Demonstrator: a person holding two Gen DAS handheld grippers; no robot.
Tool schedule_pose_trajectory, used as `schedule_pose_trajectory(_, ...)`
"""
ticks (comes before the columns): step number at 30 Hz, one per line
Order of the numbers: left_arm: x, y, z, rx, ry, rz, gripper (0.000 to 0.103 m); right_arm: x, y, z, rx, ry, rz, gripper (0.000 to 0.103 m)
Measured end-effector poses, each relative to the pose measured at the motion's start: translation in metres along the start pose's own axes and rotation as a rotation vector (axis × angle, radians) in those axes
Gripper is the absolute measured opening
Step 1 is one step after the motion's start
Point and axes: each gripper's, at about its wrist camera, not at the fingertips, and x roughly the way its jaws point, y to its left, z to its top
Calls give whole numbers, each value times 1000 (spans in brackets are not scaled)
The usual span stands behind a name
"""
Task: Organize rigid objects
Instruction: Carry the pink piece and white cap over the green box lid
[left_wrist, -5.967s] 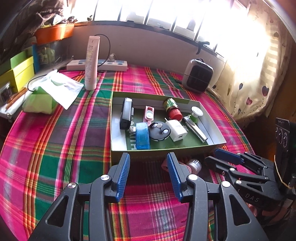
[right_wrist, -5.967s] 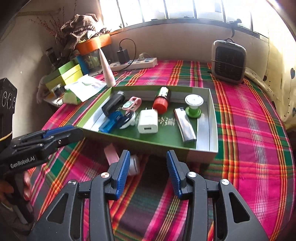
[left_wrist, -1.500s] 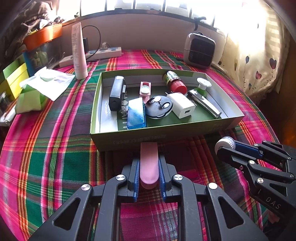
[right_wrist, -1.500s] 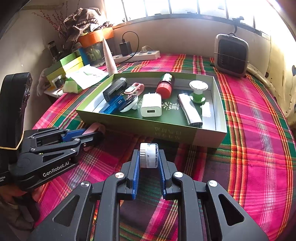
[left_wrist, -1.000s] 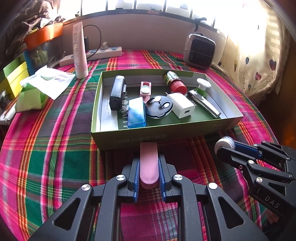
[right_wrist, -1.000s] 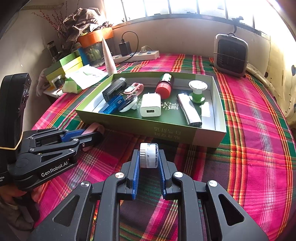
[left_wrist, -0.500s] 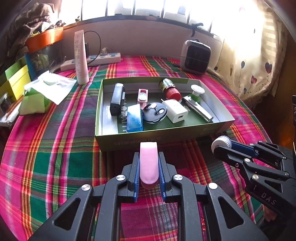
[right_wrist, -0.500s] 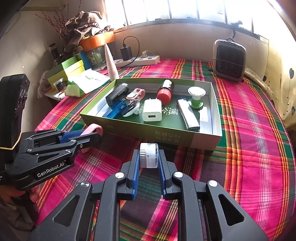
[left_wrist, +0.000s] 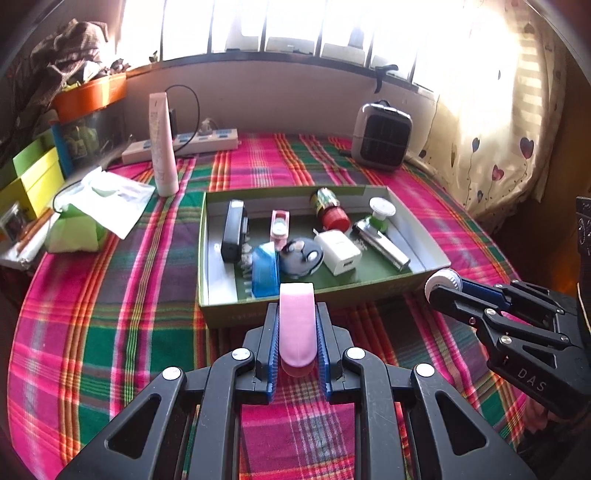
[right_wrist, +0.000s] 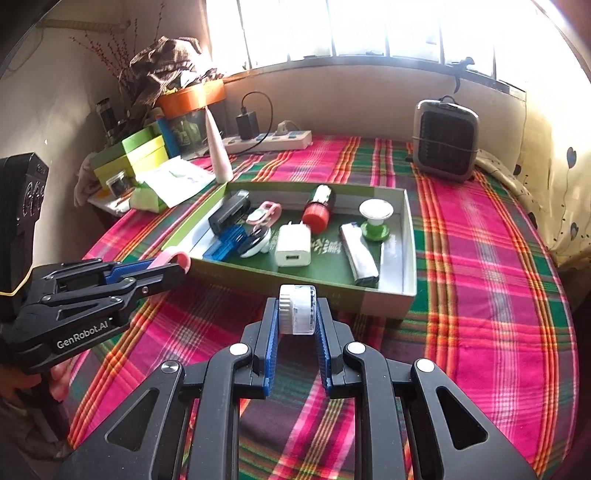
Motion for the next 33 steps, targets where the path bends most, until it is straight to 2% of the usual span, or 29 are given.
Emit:
schedule_pose_trajectory(11, 18, -3, 30, 17, -3, -27, 17, 15, -15, 27, 6, -5, -28, 20)
schedule_pose_trajectory(33, 76, 10, 51, 6, 55, -7, 17, 81, -24, 45, -28, 119, -25, 20)
